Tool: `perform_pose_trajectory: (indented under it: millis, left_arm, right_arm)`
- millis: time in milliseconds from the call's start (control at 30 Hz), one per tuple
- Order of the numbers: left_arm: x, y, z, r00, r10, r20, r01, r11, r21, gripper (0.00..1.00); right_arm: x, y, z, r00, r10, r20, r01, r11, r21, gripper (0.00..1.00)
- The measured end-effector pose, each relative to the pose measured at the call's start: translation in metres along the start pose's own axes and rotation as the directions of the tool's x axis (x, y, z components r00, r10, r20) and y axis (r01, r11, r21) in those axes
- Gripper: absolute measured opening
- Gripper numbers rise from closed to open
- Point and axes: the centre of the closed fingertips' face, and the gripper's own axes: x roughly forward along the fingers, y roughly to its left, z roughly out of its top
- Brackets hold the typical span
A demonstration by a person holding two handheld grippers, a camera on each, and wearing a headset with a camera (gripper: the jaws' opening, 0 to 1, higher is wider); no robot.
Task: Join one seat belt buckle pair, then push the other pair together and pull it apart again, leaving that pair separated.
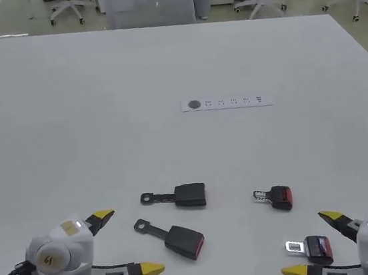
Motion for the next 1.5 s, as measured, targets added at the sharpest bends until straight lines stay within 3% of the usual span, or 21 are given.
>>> perform_pose_trajectory:
  millis: [700, 1033, 1500]
  left_arm:
    - [0.005, -0.003, 0.0, 0.9999, -0.005, -0.013, 0.005, 1.0, 0.006, 0.97]
    - [0.016, -0.004, 0.005, 0.9996, -0.02, -0.018, 0.02, 1.0, 0.017, 0.97]
    - [0.048, -0.01, 0.0, 0.9907, -0.083, -0.108, 0.097, 0.986, 0.132, 0.96]
  right_arm:
    - [0.001, -0.002, -0.003, 0.9999, 0.013, -0.006, -0.013, 1.0, -0.002, 0.92]
    - [-0.002, -0.014, -0.008, 0.9996, 0.019, -0.02, -0.019, 1.0, -0.009, 0.92]
    - [-0.006, -0.03, -0.023, 0.9959, 0.061, -0.067, -0.062, 0.998, -0.011, 0.91]
